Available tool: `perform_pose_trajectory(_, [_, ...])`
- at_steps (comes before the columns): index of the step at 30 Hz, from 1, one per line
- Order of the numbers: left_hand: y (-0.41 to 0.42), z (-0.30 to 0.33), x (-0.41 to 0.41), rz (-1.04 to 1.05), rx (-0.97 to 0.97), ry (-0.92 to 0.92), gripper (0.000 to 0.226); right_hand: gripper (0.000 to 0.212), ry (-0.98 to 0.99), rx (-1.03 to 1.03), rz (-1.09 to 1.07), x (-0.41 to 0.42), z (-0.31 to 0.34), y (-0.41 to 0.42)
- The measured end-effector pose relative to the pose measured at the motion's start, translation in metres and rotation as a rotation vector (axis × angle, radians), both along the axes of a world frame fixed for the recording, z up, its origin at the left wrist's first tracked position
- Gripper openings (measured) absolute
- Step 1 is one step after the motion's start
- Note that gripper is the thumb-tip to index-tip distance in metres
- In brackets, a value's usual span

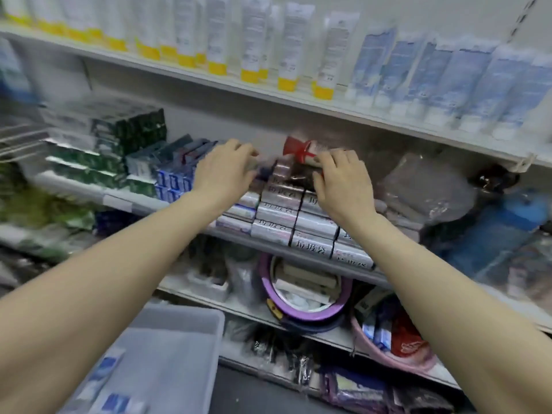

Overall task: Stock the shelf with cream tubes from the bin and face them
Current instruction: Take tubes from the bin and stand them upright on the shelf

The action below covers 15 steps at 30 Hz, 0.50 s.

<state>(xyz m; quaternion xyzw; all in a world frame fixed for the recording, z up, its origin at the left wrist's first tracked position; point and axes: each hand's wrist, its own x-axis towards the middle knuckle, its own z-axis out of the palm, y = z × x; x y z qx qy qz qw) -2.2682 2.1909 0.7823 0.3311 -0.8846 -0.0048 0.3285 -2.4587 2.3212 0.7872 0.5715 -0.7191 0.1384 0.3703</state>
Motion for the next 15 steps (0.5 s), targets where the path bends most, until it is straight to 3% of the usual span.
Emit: perform_pose_trajectory(15, [-0.065, -0.231, 0.208, 0.388, 0.482, -0.145, 0.038, 0.026, -0.290, 0.461, 0.401, 0.172, -0.248, -0.136])
